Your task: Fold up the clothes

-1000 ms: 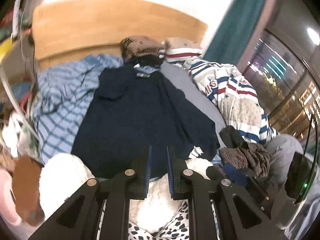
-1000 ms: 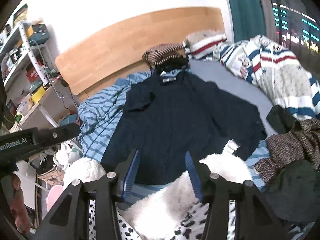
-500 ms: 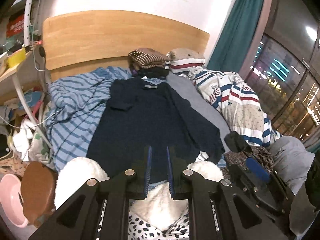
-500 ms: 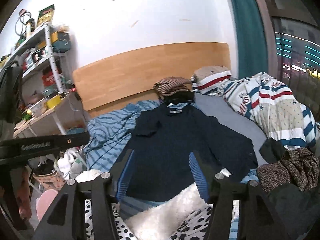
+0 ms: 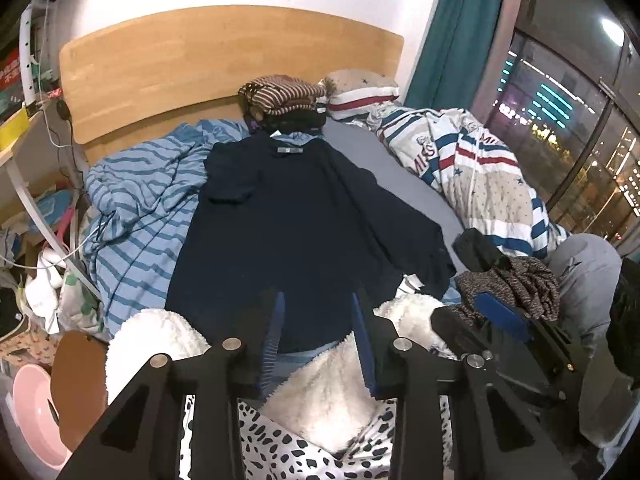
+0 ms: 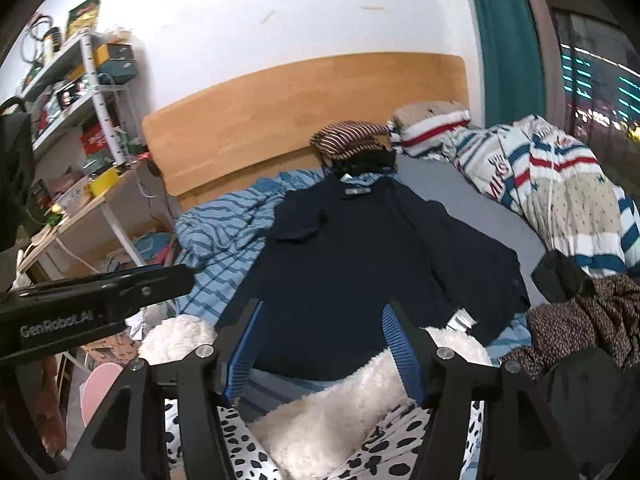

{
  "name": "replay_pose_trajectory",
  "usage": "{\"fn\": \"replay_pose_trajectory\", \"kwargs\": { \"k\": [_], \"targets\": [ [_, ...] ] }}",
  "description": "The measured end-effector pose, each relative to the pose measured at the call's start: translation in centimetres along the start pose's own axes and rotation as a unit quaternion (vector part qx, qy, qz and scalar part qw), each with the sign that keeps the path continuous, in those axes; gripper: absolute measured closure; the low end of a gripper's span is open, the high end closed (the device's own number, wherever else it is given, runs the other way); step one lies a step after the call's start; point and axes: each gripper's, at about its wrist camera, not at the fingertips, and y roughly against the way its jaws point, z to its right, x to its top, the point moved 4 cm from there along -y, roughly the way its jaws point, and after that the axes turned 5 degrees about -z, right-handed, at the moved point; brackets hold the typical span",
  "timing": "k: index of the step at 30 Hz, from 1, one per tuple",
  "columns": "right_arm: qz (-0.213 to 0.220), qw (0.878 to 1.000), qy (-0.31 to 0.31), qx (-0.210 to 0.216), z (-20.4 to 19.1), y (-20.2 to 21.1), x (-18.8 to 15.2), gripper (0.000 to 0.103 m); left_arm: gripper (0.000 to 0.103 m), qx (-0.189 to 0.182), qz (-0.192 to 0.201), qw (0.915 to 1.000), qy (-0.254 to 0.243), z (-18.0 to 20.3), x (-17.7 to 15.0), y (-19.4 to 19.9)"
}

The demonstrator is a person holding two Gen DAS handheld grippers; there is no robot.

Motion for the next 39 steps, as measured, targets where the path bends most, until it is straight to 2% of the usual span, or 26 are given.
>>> {"fn": "replay_pose_trajectory", "kwargs": {
  "k": [2,3,9,17,30,35,39],
  "targets": [
    [-0.008,1.0,-0.013,-0.006,1.0,-0.6,-0.1,0.036,0.054,0.003,-0.007,1.0,0.002,0.1,0.2,-1.0],
    [-0.014,1.0,-0.018,-0.009,1.5,-1.0,-0.1,0.036,0.052,0.001,-0.01,0.9999,0.002,0.1,0.3,-1.5],
    [-0.051,0.998,-0.042,-0.024,3.9,-3.5,-0.5,0.036,0.052,-0.011,-0.056,0.9984,0.0,0.3,0.4,-5.3],
    [-0.108,0.992,-0.051,-0.036,5.2,-7.4,-1.6,0.036,0.052,-0.01,-0.108,0.994,0.013,-0.9,0.6,-10.1],
    [-0.22,0.974,-0.038,-0.048,4.7,-13.9,-4.3,0.036,0.052,-0.021,-0.176,0.9825,0.058,-4.4,0.5,-16.1],
    [-0.25,0.967,-0.03,-0.047,4.3,-15.9,-4.8,0.036,0.052,-0.011,-0.201,0.9758,0.086,-6.1,0.0,-18.0],
    [-0.258,0.965,-0.014,-0.038,3.4,-16.8,-4.6,0.036,0.052,-0.003,-0.198,0.9751,0.099,-7.1,-0.1,-17.9]
  ]
}}
